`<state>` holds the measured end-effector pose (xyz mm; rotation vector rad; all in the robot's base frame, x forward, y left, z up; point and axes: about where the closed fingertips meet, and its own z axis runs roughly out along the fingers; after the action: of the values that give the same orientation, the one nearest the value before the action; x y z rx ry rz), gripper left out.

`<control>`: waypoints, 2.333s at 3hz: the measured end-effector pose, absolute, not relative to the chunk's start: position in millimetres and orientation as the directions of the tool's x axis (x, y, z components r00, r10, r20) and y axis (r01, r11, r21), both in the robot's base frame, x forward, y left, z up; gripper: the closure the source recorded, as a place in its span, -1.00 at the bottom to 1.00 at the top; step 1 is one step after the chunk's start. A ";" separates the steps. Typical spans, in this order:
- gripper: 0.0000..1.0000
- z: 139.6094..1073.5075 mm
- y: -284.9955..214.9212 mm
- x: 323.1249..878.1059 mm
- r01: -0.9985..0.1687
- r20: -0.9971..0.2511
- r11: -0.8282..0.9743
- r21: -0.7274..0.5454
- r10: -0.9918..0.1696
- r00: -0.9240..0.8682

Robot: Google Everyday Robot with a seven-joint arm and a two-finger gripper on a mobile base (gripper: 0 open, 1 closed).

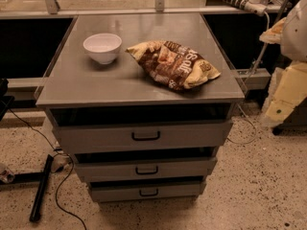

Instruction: Open top drawer

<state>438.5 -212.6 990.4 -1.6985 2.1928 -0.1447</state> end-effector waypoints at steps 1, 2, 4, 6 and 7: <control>-1.00 989.0 -211.4 436.7 -0.917 -0.232 0.267 -0.297 -0.952 -0.202; -1.00 969.6 -207.4 426.7 -0.928 -0.250 0.236 -0.290 -0.954 -0.164; -1.00 889.2 -177.1 406.8 -0.951 -0.337 0.097 -0.295 -0.941 0.009; -1.00 860.7 -146.7 408.8 -0.922 -0.390 -0.052 -0.383 -0.896 0.212; -1.00 859.5 -146.2 409.3 -0.923 -0.390 -0.051 -0.381 -0.896 0.211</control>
Offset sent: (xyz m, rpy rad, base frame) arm -0.0261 0.0066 -0.0639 0.0542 0.0351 0.1042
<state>409.3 -146.2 859.5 -1.9394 1.6804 0.0639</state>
